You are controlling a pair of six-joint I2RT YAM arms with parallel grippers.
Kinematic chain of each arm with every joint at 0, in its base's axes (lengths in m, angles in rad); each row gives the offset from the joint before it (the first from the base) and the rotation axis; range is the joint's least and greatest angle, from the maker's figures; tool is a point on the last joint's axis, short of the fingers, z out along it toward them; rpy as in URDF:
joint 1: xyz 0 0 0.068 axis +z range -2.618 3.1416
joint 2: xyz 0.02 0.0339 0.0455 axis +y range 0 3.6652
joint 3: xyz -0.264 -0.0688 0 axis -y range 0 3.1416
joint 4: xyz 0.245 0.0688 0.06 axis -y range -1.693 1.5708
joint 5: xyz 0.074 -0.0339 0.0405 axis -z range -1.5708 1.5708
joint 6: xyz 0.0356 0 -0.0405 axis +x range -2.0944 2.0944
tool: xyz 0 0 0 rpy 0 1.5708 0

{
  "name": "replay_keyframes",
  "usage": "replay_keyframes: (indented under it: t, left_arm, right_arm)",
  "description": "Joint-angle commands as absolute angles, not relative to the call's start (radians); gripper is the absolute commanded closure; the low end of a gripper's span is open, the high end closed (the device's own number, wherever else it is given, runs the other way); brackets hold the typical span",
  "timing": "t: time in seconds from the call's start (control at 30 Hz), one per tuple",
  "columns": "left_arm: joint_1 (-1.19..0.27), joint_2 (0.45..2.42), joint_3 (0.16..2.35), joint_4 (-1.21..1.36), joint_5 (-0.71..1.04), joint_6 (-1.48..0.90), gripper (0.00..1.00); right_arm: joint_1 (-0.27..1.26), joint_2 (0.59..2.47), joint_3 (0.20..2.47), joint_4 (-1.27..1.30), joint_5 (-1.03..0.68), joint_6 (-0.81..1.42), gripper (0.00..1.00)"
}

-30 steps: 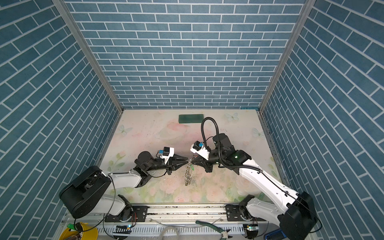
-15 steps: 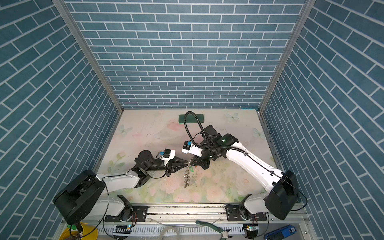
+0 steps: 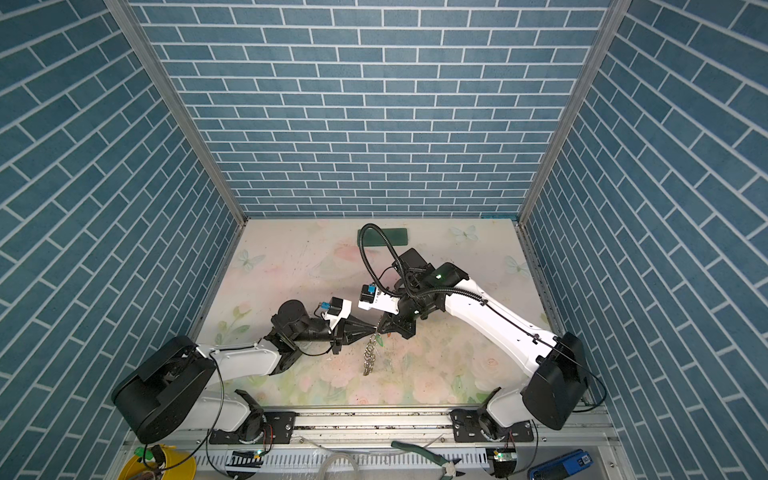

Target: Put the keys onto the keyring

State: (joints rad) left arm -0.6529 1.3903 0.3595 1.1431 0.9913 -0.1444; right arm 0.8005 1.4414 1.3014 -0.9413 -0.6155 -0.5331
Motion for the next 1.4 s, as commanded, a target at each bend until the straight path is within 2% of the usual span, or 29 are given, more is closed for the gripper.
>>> replay_keyframes:
  t: [0.0,0.2,0.33,0.43,0.5,0.8,0.93,1.37]
  left_arm:
    - [-0.655,1.411,0.383,1.19,1.017,-0.163,0.96]
    - [-0.657,1.43,0.379,1.238,1.01,-0.189,1.0]
    - [-0.657,1.42,0.359,1.289,0.931,-0.207,1.0]
    - [-0.657,1.41,0.336,1.338,0.854,-0.216,1.0]
    - [-0.657,1.407,0.33,1.362,0.818,-0.232,1.0]
    - [-0.683,1.425,0.332,1.405,0.749,-0.241,1.0]
    - [-0.701,1.439,0.346,1.405,0.729,-0.241,1.0]
    - [-0.724,1.453,0.354,1.406,0.666,-0.245,1.0]
  right_arm:
    - [0.806,1.449,1.356,-0.947,-0.635,-0.582,1.0]
    - [0.804,1.403,1.309,-0.867,-0.597,-0.556,1.0]
    - [0.789,1.309,1.201,-0.716,-0.518,-0.484,0.85]
    - [0.775,1.229,1.099,-0.588,-0.443,-0.423,0.8]
    - [0.774,1.18,1.035,-0.518,-0.414,-0.409,0.8]
    - [0.788,1.047,0.81,-0.253,-0.487,-0.377,0.79]
    - [0.803,1.012,0.742,-0.131,-0.464,-0.37,0.83]
    - [0.819,0.989,0.682,-0.059,-0.409,-0.353,0.82]
